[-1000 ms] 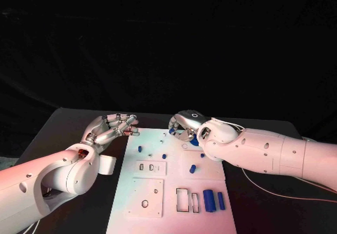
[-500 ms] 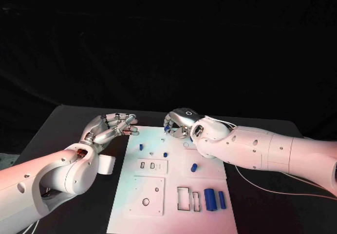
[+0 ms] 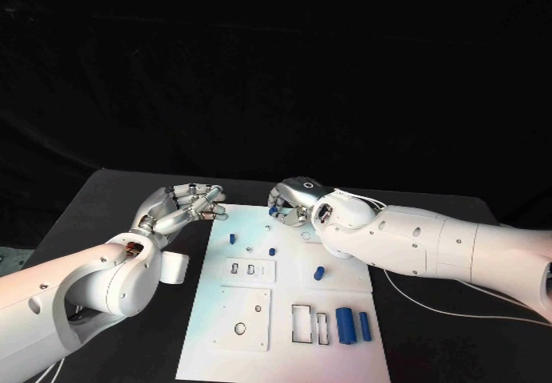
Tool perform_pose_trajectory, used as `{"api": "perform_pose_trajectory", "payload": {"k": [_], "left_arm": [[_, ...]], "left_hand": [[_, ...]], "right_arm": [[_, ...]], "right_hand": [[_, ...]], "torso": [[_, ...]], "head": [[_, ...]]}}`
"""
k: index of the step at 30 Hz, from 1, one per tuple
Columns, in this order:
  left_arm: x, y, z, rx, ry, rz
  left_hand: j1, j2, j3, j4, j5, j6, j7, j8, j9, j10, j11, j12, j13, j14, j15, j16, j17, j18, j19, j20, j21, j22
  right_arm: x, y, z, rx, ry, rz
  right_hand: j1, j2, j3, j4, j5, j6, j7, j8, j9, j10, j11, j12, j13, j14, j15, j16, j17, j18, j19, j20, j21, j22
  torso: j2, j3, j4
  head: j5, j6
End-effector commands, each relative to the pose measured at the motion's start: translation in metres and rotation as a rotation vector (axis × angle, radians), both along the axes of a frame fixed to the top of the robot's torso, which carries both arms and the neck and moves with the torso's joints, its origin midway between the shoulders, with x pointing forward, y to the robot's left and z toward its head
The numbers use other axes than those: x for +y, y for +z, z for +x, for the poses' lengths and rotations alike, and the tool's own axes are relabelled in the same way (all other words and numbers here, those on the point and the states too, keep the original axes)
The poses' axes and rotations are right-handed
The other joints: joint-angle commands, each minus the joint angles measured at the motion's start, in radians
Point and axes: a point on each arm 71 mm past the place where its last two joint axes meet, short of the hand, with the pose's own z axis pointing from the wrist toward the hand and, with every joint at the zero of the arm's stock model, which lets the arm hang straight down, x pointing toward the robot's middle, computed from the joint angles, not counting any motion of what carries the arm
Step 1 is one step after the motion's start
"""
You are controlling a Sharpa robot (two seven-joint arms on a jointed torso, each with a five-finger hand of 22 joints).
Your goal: Assemble the parts on the task board
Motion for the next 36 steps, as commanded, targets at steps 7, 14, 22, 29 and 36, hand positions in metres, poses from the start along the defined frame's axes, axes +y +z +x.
{"api": "perform_pose_trajectory", "payload": {"k": [7,14,22,29,36], "left_arm": [[-0.0019,0.0017,0.0,-0.003,-0.018,-0.011],[-0.0015,0.0017,0.0002,-0.003,-0.017,-0.01],[-0.0011,0.0016,0.0004,-0.003,-0.017,-0.01],[-0.0002,0.0014,0.0008,-0.003,-0.015,-0.009],[0.0006,0.0012,0.0011,-0.001,-0.013,-0.008]], "left_hand": [[-0.009,0.003,0.006,-0.001,-0.005,-0.005,0.006,-0.007,0.001,-0.011,0.0,-0.008,-0.001,-0.009,0.001,0.006,0.003,0.019,0.001,0.001,0.006,0.002],[-0.009,0.003,0.006,-0.001,-0.005,-0.005,0.006,-0.007,0.001,-0.011,0.0,-0.008,-0.001,-0.009,0.001,0.006,0.003,0.019,0.001,0.001,0.006,0.002],[-0.009,0.003,0.006,-0.001,-0.005,-0.005,0.006,-0.007,0.001,-0.011,0.0,-0.008,-0.001,-0.009,0.001,0.006,0.003,0.019,0.001,0.001,0.006,0.002],[-0.009,0.003,0.006,-0.001,-0.005,-0.005,0.006,-0.007,0.001,-0.011,0.0,-0.008,-0.001,-0.009,0.001,0.006,0.003,0.019,0.001,0.001,0.006,0.002],[-0.009,0.002,0.006,-0.002,-0.005,-0.007,0.007,-0.008,0.001,-0.013,0.001,-0.01,-0.001,-0.011,0.001,0.007,0.005,0.019,0.0,0.001,0.007,0.002]], "right_arm": [[0.0011,-0.0078,-0.0012,0.049,0.009,-0.041],[-0.0001,-0.0084,0.0,0.048,-0.002,-0.048],[-0.0025,-0.0069,-0.0007,0.024,-0.012,-0.036],[-0.005,-0.0049,-0.0021,0.0,-0.018,-0.016],[-0.0088,-0.0039,-0.0039,-0.012,-0.022,-0.005]], "right_hand": [[-0.005,0.0,0.007,0.002,-0.002,0.002,-0.002,0.007,0.053,-0.002,0.0,-0.001,0.001,0.057,-0.001,0.005,0.005,-0.018,-0.002,-0.005,0.003,0.0],[-0.007,-0.001,0.007,0.003,-0.004,0.0,-0.001,0.007,0.054,-0.003,0.001,-0.001,0.001,0.057,0.0,0.005,0.005,-0.018,-0.003,-0.004,0.002,-0.001],[-0.008,-0.002,0.008,0.003,-0.006,0.0,-0.001,0.008,0.056,-0.003,0.001,0.0,0.001,0.057,0.0,0.006,0.005,-0.018,-0.002,-0.004,0.004,0.002],[-0.008,-0.002,0.009,0.002,-0.005,0.0,-0.002,0.009,0.057,-0.002,0.0,0.0,0.001,0.057,0.0,0.006,0.006,-0.019,0.0,-0.004,0.007,0.007],[-0.008,-0.003,0.009,0.001,-0.005,0.001,-0.002,0.009,0.058,-0.002,0.0,0.001,0.001,0.058,0.0,0.007,0.008,-0.019,0.0,-0.004,0.007,0.007]], "torso": [[0.002,-0.0012,0.0032],[0.003,-0.0016,0.0051],[0.004,-0.0023,0.0047],[0.005,-0.0021,0.0065],[0.006,-0.0022,0.0056]], "head": [[-0.003,0.002],[-0.005,0.001],[-0.004,0.003],[-0.004,0.006],[-0.004,0.008]]}}
